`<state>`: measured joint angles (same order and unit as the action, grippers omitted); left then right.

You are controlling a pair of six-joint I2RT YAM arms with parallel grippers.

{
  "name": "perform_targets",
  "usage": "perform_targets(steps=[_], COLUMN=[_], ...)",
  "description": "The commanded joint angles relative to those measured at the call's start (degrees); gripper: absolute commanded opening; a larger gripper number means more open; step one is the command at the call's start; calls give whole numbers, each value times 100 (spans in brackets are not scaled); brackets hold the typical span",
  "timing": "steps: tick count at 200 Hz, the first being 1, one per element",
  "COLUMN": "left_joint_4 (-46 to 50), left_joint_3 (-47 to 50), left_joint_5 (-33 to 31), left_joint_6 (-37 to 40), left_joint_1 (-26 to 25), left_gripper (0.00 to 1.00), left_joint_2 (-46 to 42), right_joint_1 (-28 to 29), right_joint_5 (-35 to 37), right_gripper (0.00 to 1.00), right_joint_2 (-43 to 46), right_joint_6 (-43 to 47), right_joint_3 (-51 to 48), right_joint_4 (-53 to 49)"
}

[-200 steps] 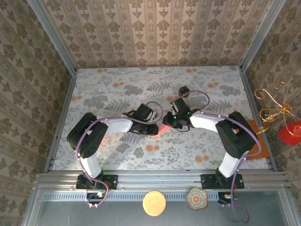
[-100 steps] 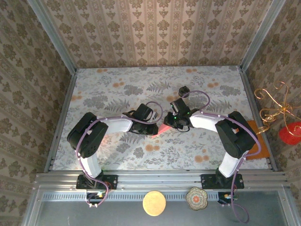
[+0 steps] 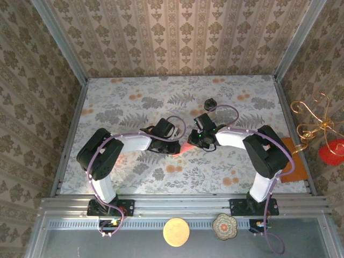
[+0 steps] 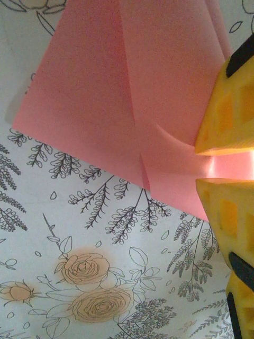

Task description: Fold a paper plane with a square sheet of paper (pick it up from the middle)

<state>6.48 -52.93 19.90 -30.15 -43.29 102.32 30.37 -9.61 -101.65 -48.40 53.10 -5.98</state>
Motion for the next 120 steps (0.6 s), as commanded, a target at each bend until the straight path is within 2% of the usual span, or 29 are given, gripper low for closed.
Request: perform_targets(steps=[1, 67, 120], left_joint_4=[121, 64, 151], left_joint_3=[76, 169, 48], left_joint_5=[-153, -276, -557], left_joint_6=[-9, 55, 11], left_joint_1=[-31, -17, -30], left_gripper=[14, 12, 22], left_joint_2=[394, -112, -1040], right_joint_1=[-40, -81, -93], right_joint_5=[213, 153, 142], right_gripper=[22, 20, 19], right_joint_2=[-119, -308, -372], right_joint_6=[-98, -12, 17], right_joint_3=[-166, -424, -485], right_joint_4=[-167, -139, -251])
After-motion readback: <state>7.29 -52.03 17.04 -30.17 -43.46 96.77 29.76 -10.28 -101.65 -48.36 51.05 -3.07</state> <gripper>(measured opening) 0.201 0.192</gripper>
